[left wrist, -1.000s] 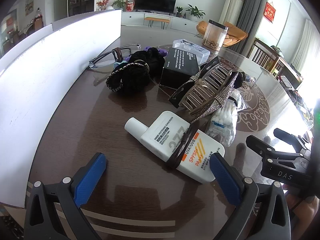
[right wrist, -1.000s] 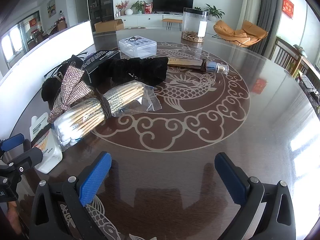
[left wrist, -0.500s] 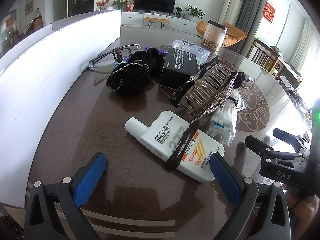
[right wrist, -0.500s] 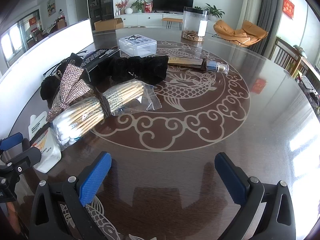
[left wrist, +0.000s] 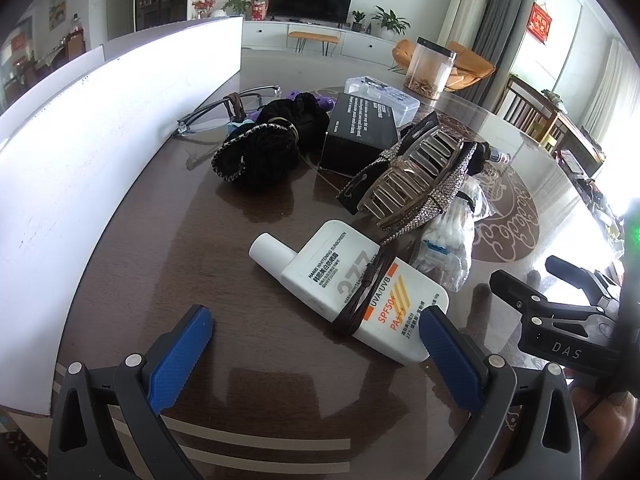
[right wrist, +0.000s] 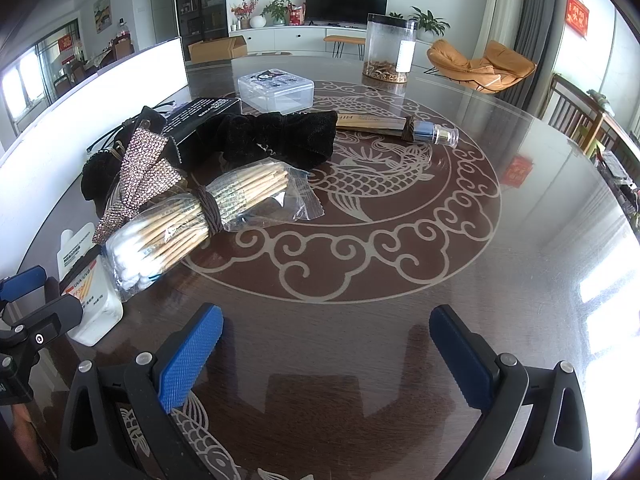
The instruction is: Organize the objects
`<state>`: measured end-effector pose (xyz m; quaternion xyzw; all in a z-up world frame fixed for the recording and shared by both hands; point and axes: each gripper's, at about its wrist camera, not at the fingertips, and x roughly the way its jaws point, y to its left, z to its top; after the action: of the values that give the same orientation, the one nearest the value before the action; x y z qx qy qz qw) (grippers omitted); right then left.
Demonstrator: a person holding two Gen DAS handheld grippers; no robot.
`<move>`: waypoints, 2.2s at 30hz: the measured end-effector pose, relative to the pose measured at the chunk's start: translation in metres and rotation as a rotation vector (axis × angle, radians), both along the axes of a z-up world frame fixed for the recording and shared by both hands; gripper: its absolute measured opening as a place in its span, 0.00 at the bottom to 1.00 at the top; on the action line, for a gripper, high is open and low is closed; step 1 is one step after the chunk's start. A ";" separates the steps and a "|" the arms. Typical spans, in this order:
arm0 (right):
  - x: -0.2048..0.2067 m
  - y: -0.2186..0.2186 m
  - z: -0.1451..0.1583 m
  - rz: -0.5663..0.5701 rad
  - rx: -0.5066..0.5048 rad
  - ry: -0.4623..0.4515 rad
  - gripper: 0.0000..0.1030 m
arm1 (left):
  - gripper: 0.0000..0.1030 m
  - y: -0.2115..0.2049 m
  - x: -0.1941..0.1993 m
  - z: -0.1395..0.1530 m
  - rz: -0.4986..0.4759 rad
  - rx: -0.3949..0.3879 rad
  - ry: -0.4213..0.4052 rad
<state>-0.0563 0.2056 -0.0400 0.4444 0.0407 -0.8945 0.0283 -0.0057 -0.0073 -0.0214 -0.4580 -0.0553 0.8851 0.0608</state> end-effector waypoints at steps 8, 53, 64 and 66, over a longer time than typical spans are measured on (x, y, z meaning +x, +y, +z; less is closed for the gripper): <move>0.000 0.000 0.000 -0.001 0.000 0.000 1.00 | 1.00 -0.002 -0.003 0.001 -0.024 0.008 -0.025; 0.000 0.000 0.001 -0.002 0.001 -0.002 1.00 | 1.00 -0.020 0.006 0.028 0.000 0.109 0.079; 0.000 0.000 0.001 -0.003 0.001 -0.002 1.00 | 1.00 -0.021 0.007 0.026 0.009 0.098 0.073; 0.000 0.000 0.001 -0.004 0.000 -0.002 1.00 | 1.00 -0.021 0.007 0.026 0.011 0.097 0.073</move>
<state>-0.0565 0.2057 -0.0392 0.4455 0.0400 -0.8940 0.0266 0.0010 -0.0285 0.0045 -0.4214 -0.0982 0.8980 0.0800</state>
